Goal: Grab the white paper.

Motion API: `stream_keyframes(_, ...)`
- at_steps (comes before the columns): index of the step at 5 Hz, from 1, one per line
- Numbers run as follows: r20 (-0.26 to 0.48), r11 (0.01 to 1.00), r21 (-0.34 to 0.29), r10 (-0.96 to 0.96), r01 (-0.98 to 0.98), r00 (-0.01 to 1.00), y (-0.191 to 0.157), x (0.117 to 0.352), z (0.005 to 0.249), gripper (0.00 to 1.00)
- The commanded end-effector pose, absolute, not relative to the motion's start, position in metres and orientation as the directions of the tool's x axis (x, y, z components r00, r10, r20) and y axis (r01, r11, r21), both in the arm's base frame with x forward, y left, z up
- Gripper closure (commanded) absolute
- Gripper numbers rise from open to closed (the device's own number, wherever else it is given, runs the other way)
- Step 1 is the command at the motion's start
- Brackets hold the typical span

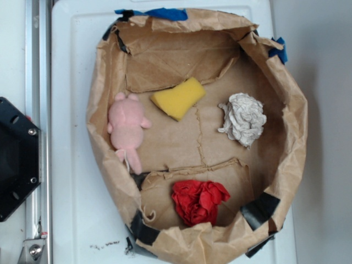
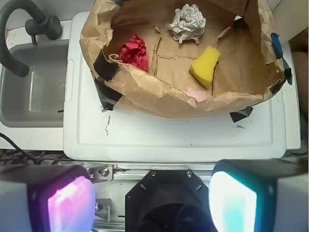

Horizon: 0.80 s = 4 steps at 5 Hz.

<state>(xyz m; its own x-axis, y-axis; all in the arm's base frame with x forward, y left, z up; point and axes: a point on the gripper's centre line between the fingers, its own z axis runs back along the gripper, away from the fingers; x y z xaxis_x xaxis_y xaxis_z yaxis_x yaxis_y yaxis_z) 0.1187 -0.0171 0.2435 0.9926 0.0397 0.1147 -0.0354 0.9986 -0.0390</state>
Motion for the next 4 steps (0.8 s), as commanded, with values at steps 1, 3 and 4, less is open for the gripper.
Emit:
stream_keyframes(1,0.115,0.999,-0.039,0.04,-0.035,0.993,-0.017,0.119,0.243,0.0)
stream_keyframes(3,0.157,0.991,-0.085,0.114,-0.102,0.981,-0.002,0.175,0.224,0.0)
stream_keyframes(4,0.186,0.989,-0.078,0.137,-0.125,0.973,0.006,0.192,0.212,0.0)
